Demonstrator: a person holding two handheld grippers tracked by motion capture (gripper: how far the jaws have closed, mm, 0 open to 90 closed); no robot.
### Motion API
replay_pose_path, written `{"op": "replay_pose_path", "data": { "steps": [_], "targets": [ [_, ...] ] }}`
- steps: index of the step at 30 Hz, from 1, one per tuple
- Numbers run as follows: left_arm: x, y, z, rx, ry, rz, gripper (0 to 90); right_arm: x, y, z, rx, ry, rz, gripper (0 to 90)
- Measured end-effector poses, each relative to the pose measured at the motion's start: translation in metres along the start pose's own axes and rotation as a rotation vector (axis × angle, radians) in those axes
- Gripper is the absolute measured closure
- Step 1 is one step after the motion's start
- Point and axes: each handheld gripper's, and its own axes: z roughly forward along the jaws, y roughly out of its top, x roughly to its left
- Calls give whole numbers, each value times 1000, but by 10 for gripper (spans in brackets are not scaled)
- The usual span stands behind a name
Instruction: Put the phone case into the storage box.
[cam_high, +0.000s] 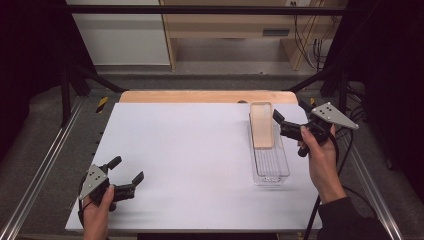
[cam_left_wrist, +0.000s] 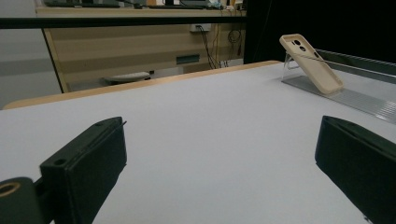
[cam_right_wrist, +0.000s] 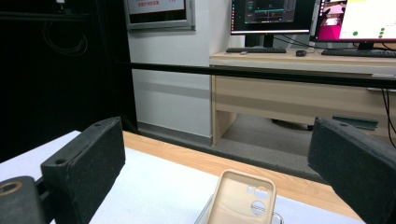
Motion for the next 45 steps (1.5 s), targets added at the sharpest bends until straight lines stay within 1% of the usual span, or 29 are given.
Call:
{"op": "replay_pose_path", "data": {
  "steps": [7,11,17,20,22,24,26,29,32,34,39,45],
  "targets": [
    [-1,0,-1,-1,10,5,19,1,-2,-8,-1,-1,-6,40],
    [-1,0,-2,-12,4,2,19,0,-4,-14,-2,-1,-11,38],
    [-4,2,-3,-30,1,24,19,-3,-7,-21,0,-9,-12,34],
    [-4,2,-3,-25,1,25,19,-4,-9,-24,1,-8,-13,33],
    [-5,2,-4,-25,-4,28,19,-5,-11,-27,1,-10,-4,33],
    [-6,1,-6,-20,-14,42,19,-7,-13,-29,-1,-16,5,33],
    [-6,0,-9,-14,-17,53,17,-9,-16,-32,2,-7,13,33],
    [-5,0,-12,-18,-15,48,17,-11,-20,-36,4,-9,7,32],
    [-3,-1,-12,-23,-11,31,16,-14,-23,-40,0,-19,14,32],
    [-2,-1,-12,-22,-7,30,16,-16,-25,-44,-7,-25,18,32],
    [-2,-1,-13,-24,-7,28,17,-20,-29,-51,-8,-20,22,32],
    [-2,-1,-12,-22,-9,30,16,-21,-33,-60,-12,-18,7,31]
  ]
}}
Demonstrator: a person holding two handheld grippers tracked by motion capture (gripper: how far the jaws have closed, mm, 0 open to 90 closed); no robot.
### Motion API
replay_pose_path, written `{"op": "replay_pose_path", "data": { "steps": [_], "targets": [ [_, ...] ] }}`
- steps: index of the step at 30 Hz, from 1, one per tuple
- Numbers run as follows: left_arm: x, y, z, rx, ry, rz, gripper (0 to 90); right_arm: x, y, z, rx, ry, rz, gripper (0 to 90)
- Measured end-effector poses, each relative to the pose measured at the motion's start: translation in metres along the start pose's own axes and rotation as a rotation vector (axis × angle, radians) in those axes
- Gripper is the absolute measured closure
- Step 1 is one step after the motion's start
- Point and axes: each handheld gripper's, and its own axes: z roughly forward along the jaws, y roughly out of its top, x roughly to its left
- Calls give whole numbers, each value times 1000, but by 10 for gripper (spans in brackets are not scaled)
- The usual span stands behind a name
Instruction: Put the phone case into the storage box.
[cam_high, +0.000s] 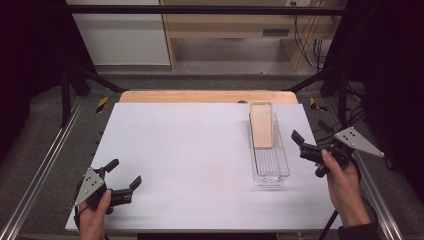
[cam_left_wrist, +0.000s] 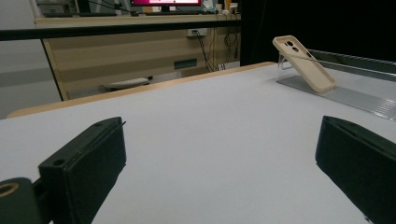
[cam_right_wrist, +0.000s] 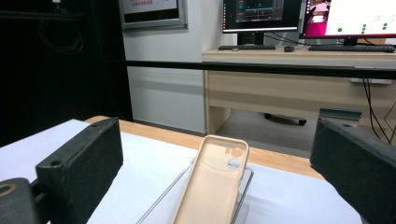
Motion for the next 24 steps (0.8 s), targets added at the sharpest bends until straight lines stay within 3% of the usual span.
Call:
{"op": "replay_pose_path", "data": {
  "steps": [7,17,24],
  "targets": [
    [0,0,0,-1,2,-3,16,1,-7,-10,-3,-1,-10,31],
    [-1,0,2,7,-1,1,16,-3,-23,-21,-23,-53,1,33],
    [-1,0,2,6,-1,-2,14,-2,-34,-29,-16,-51,7,45]
  ]
}}
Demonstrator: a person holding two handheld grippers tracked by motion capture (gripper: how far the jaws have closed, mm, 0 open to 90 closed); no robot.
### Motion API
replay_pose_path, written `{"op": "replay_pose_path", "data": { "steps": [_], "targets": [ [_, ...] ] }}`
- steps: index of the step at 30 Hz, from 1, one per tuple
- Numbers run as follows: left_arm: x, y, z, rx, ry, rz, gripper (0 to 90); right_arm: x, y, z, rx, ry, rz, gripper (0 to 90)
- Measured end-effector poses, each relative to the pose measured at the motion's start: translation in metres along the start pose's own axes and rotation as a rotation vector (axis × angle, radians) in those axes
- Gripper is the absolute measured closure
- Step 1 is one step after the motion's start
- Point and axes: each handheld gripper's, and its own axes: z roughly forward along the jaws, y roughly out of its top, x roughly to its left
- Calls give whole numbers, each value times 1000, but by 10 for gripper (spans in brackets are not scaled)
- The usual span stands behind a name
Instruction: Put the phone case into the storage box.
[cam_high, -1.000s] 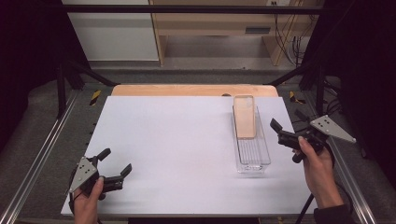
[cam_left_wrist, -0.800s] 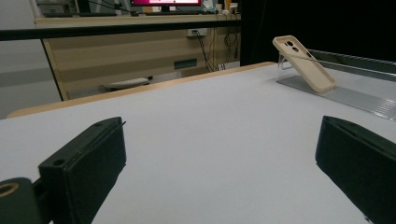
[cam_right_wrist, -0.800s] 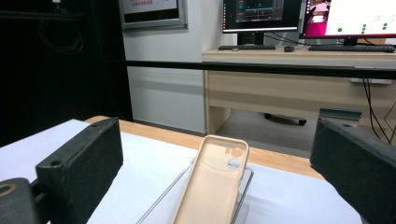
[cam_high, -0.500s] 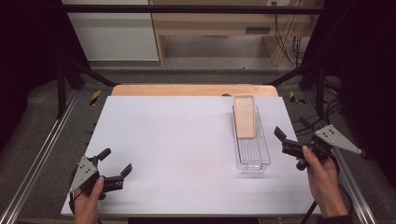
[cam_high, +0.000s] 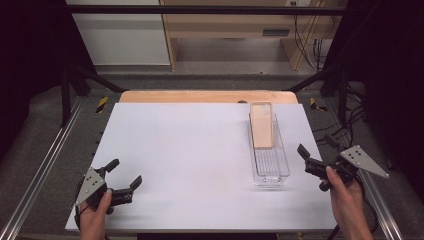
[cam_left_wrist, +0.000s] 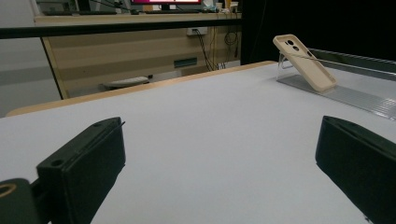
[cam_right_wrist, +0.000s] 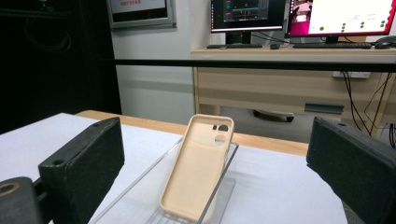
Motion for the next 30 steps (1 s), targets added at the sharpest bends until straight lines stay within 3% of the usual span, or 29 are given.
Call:
{"op": "replay_pose_path", "data": {
  "steps": [10,30],
  "targets": [
    [-1,0,0,3,-2,-1,14,5,-18,-4,30,17,1,51],
    [-2,0,-1,0,-13,-1,13,34,-48,0,62,73,-5,21]
  ]
}}
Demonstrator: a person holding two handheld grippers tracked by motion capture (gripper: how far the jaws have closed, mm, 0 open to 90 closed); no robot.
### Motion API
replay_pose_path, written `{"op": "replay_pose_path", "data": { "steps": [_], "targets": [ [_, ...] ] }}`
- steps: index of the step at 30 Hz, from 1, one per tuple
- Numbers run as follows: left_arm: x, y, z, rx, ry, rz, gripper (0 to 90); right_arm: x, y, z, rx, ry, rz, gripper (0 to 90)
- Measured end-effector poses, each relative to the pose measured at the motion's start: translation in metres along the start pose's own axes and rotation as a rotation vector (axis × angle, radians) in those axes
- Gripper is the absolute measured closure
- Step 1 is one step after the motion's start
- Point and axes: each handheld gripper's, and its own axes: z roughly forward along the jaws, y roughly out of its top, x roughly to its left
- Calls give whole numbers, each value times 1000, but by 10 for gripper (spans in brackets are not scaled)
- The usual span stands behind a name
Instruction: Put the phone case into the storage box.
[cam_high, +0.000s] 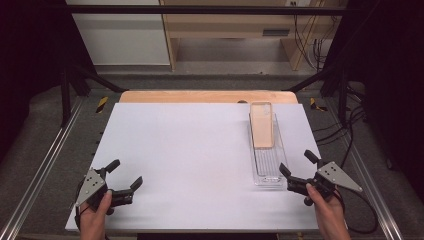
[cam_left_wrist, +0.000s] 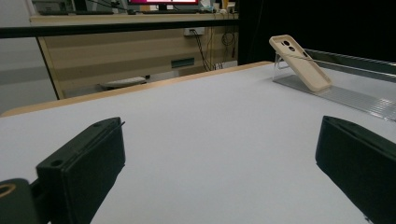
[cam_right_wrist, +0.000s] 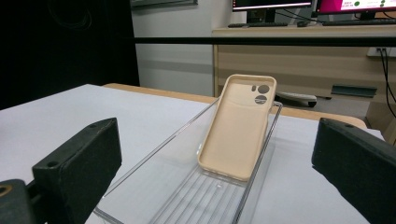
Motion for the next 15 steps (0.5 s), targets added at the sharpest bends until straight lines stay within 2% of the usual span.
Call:
{"op": "replay_pose_path", "data": {
  "steps": [7,11,15],
  "targets": [
    [-3,-1,-2,0,2,-11,13,1,-3,-1,-6,-6,16,21],
    [-8,-2,-4,9,-5,-4,13,3,-3,-2,-8,-9,12,15],
    [-8,-3,-4,9,-2,-17,13,7,-3,0,-8,-3,7,15]
  ]
}}
